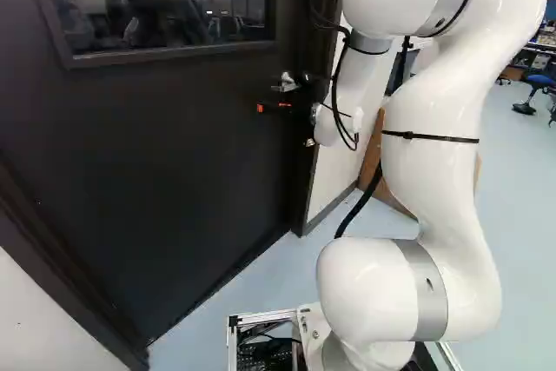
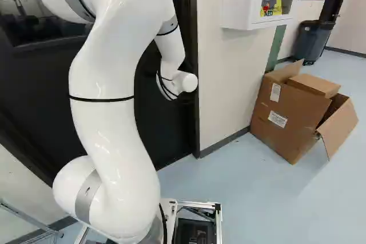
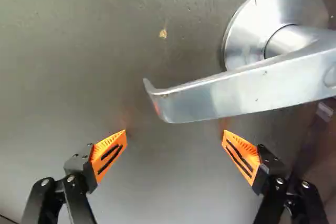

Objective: Open the door and move inside

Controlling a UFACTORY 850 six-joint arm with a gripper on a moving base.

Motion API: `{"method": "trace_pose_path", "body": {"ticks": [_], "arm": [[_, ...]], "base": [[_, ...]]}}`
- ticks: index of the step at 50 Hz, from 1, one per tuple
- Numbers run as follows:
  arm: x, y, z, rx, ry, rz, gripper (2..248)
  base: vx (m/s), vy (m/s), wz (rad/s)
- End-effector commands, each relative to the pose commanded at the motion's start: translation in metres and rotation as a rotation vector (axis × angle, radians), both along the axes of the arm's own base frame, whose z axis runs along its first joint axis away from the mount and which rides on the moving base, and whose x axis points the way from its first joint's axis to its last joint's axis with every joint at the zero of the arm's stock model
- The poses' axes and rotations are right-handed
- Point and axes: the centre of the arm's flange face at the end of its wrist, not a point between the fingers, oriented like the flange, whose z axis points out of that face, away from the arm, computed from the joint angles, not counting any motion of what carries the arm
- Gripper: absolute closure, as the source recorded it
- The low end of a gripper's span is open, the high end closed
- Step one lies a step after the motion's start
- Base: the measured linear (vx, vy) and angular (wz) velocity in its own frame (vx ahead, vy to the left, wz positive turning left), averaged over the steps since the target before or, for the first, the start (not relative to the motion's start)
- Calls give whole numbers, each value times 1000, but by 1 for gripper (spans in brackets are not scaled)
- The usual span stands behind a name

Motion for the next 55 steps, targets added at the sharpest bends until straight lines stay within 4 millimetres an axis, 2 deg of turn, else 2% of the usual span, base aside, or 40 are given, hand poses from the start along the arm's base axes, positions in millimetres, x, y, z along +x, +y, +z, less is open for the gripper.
{"method": "trace_pose_path", "body": {"ticks": [55], "arm": [[102, 75, -11, -10, -89, 146, 3]], "base": [[0, 0, 0]]}}
